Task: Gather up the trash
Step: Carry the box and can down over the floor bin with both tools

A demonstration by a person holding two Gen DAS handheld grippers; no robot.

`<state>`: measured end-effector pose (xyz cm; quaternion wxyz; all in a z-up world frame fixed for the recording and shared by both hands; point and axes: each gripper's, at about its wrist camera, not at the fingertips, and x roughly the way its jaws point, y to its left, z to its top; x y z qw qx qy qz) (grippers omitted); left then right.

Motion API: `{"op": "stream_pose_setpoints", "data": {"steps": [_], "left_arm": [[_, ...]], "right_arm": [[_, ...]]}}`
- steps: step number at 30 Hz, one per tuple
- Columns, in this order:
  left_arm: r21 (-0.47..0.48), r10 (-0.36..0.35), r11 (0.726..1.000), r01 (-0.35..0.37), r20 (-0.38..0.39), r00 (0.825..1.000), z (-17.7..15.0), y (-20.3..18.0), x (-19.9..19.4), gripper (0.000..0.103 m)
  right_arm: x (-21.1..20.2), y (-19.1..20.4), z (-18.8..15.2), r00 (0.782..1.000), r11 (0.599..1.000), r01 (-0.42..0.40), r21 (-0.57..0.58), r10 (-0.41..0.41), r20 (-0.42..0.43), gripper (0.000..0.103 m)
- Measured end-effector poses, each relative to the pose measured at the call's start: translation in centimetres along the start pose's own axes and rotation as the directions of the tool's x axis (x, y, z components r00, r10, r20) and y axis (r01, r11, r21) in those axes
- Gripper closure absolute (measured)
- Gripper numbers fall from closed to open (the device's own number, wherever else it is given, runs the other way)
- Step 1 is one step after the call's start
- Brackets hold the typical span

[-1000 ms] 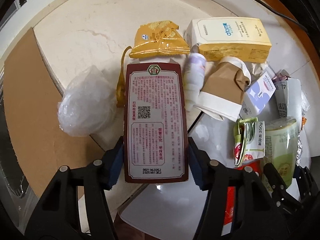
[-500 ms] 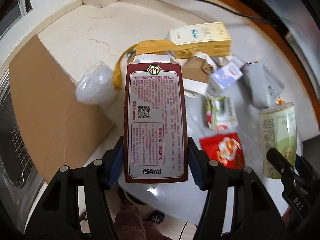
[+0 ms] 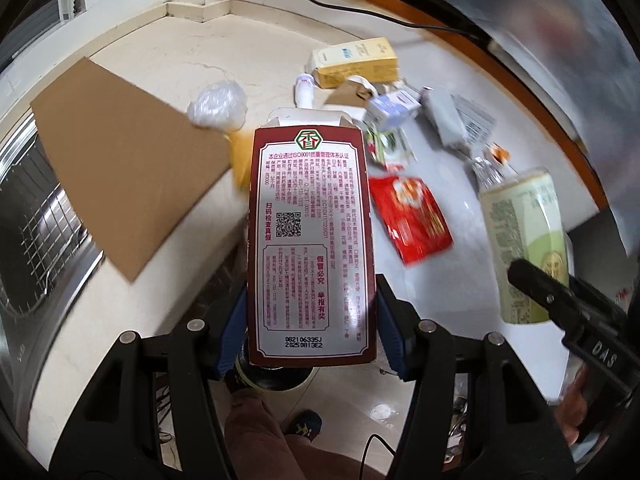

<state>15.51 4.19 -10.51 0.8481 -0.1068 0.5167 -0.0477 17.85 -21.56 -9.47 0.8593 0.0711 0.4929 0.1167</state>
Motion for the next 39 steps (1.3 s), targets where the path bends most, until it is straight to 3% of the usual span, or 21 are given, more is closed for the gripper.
{"op": "stream_pose_setpoints", "data": {"steps": [10, 19, 29, 32, 39], "left_arm": [[0.016, -0.093, 0.996, 0.092, 0.131, 0.987, -7.7, 1.9, -3.8, 0.049], [0.046, -0.050, 0.998, 0.046, 0.092, 0.994, -14.3, 3.8, -3.0, 0.049], [0.042, 0.046, 0.998, -0.043, -0.069, 0.997, -20.8, 6.3, 3.4, 0.048], [0.052, 0.077, 0.996, -0.070, -0.141, 0.987, -22.5, 7.1, 6.8, 0.048], [0.087, 0.129, 0.990, -0.107, -0.304, 0.944, -25.8, 9.3, 16.8, 0.048]], "right_arm": [[-2.6, 3.8, -6.7, 0.999, 0.995, -0.049, -0.090, 0.047, -0.019, 0.048], [-0.3, 5.9, -12.8, 0.990, 0.980, -0.074, -0.186, 0.049, -0.134, 0.048], [8.8, 6.8, -19.5, 0.948, 0.965, -0.083, -0.250, -0.001, -0.318, 0.048], [12.4, 6.6, -21.8, 0.928, 0.967, -0.079, -0.242, -0.018, -0.372, 0.048], [23.6, 4.2, -27.1, 0.875, 0.988, -0.038, -0.149, -0.039, -0.482, 0.046]]}}
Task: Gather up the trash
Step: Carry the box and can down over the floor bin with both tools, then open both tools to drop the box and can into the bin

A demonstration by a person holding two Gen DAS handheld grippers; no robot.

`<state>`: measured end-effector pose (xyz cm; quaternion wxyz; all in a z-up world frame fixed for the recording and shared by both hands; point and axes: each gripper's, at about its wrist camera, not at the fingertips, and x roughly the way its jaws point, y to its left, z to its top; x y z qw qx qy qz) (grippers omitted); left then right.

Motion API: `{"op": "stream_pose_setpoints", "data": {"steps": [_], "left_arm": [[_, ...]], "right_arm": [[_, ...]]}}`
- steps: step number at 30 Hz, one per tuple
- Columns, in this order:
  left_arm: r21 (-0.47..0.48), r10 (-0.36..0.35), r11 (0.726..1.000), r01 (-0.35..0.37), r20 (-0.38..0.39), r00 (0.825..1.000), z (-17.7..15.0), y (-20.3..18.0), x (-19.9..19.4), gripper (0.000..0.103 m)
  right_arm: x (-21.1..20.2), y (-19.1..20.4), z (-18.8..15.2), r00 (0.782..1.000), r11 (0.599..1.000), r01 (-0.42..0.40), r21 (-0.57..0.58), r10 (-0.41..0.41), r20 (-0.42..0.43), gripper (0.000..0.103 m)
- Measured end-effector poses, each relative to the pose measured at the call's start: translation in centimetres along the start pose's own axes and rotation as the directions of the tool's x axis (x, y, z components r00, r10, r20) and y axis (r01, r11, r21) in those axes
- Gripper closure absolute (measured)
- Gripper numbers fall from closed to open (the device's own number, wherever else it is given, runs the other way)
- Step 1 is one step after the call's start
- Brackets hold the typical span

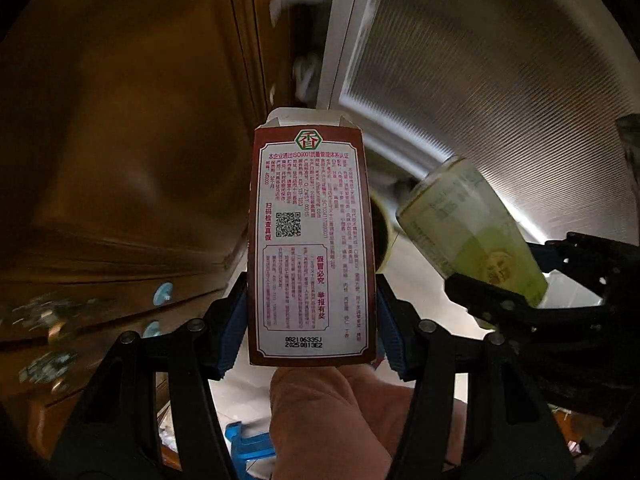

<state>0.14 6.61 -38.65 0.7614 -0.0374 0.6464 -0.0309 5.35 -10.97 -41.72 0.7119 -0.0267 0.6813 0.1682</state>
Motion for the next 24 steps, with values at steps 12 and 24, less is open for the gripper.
{"op": "stream_pose_setpoints", "data": {"steps": [12, 24], "left_arm": [[0.109, 0.036, 0.994, -0.024, -0.105, 0.994, 1.8, -0.1, 15.0, 0.048], [0.131, 0.047, 0.991, -0.028, -0.144, 0.988, 1.4, 1.0, 18.0, 0.024]], "right_arm": [[17.1, -5.1, 3.7, 0.998, 0.983, 0.029, 0.179, -0.018, -0.062, 0.043], [21.4, -9.3, 5.0, 1.000, 0.963, -0.024, 0.267, 0.024, 0.005, 0.025]]}}
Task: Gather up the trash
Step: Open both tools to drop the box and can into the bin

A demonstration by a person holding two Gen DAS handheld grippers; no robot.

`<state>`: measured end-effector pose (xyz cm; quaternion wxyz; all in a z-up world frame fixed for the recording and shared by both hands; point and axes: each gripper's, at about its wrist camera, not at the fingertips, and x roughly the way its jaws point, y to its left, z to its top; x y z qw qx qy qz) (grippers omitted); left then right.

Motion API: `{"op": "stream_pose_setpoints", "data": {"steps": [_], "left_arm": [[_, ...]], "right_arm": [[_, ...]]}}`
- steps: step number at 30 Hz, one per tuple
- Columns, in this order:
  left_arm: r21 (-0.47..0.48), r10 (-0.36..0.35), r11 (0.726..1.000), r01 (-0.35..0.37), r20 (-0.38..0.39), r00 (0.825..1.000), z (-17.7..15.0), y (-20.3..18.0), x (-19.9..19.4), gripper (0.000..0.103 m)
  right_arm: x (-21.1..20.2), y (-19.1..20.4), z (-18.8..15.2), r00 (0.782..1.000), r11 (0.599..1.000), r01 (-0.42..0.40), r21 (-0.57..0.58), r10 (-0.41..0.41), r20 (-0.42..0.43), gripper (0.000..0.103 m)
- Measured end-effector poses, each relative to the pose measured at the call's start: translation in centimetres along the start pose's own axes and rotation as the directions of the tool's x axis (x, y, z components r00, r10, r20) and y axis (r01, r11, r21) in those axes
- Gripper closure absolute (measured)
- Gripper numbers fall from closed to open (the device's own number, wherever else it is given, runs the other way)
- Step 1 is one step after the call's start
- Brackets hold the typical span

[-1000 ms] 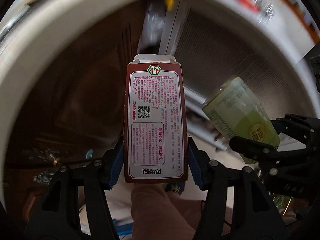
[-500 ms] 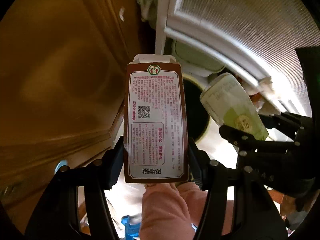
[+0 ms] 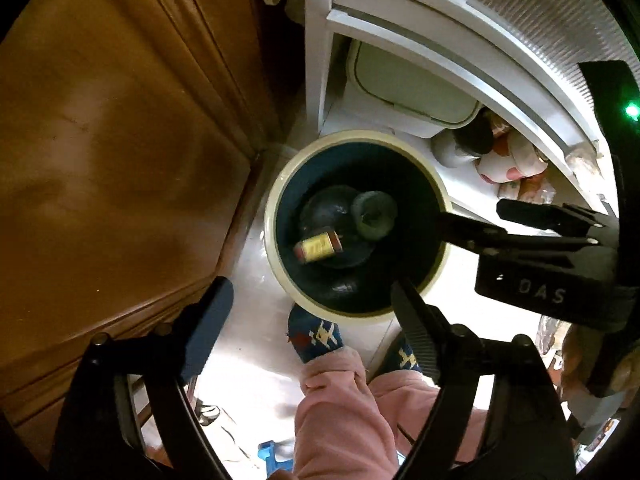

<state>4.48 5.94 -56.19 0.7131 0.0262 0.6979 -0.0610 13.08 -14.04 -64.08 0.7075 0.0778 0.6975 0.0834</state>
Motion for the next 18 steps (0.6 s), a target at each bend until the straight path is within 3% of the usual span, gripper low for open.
{"op": "stream_pose_setpoints", "data": {"steps": [8, 18], "left_arm": [[-0.036, 0.026, 0.999, -0.025, 0.017, 1.000, 0.8, -0.5, -2.7, 0.024], [-0.028, 0.030, 0.999, -0.028, 0.089, 0.996, -0.1, -2.3, -13.7, 0.024]], "right_arm": [[-3.9, -0.6, -1.2, 0.999, 1.000, -0.005, 0.005, 0.005, 0.046, 0.025], [-15.0, 1.3, -5.6, 0.993, 1.000, -0.019, -0.023, 0.021, 0.116, 0.025]]}}
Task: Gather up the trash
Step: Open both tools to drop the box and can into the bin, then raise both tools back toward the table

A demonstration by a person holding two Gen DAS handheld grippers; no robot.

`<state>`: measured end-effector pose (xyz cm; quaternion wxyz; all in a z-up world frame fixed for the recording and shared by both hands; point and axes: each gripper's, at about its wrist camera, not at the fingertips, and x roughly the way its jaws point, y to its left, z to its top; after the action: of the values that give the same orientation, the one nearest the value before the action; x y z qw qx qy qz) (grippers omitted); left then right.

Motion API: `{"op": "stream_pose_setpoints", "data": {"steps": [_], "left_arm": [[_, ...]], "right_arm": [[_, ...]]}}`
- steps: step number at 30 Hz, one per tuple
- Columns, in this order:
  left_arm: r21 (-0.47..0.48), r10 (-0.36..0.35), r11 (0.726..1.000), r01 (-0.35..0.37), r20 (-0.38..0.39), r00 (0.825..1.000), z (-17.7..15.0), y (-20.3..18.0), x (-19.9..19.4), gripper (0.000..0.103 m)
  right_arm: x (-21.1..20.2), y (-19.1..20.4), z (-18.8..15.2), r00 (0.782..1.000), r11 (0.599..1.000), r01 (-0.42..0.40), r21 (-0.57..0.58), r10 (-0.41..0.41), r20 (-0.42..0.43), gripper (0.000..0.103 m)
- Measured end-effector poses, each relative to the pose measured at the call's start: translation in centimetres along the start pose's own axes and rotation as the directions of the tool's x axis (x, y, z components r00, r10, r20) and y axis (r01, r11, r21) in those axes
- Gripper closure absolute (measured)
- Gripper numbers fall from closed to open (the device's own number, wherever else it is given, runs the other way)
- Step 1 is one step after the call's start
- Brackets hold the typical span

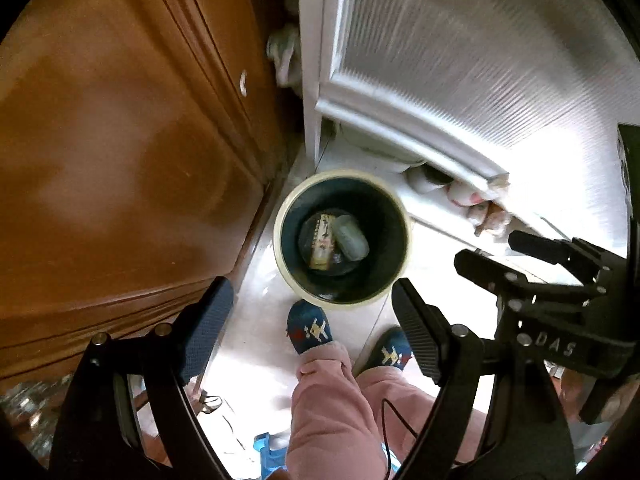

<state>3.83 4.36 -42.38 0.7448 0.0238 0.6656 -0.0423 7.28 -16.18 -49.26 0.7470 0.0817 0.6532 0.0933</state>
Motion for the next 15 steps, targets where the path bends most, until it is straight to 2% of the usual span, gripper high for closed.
{"op": "stream_pose_setpoints", "data": {"steps": [7, 8, 15], "left_arm": [[-0.015, -0.020, 1.000, 0.021, 0.055, 0.998, -0.6, -1.4, -9.6, 0.024], [-0.015, -0.023, 1.000, 0.024, 0.063, 0.998, -0.7, -1.6, -11.0, 0.024], [0.017, -0.023, 1.000, 0.020, 0.149, 0.989, -1.6, -3.3, -20.5, 0.024]], "right_arm": [[-9.8, 2.1, -2.5, 0.998, 0.997, 0.001, -0.072, 0.003, 0.063, 0.025], [-11.2, 2.2, -2.4, 1.000, 0.998, -0.009, -0.069, 0.010, 0.013, 0.025], [-20.5, 3.2, -2.7, 0.997, 0.986, -0.017, -0.168, 0.029, 0.072, 0.025]]}}
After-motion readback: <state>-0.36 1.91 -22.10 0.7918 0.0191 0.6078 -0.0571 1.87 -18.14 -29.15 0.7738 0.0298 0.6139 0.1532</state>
